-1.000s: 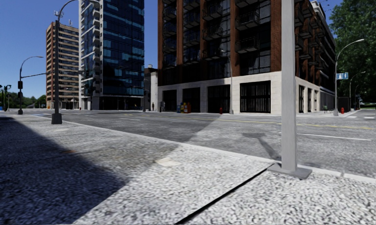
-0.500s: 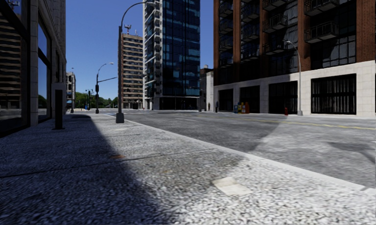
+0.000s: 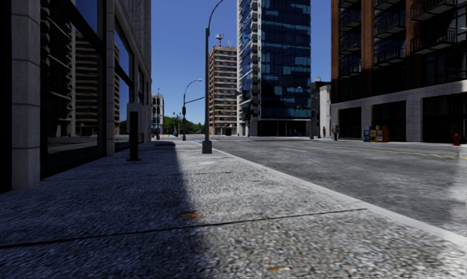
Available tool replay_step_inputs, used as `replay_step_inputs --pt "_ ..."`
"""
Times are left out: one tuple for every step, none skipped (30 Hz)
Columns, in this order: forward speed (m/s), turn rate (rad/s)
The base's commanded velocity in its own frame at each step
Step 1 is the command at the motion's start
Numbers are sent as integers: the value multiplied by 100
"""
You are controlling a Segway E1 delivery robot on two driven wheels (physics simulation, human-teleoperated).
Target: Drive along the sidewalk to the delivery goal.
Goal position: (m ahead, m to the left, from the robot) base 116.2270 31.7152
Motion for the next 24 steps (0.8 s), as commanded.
replay_step_inputs --pt "200 0" --pt "200 0" --pt "200 0" --pt "200 0" --pt "200 0" --pt "200 0" --pt "200 0" --pt "200 10" --pt "200 20" --pt "200 20" --pt "200 31" --pt "200 37" --pt "200 39" --pt "200 39" --pt "200 39" --pt "200 39" --pt "200 39" --pt "200 39" --pt "200 39" --pt "200 39" --pt "200 40" --pt "200 41" --pt "200 43" --pt "200 43"
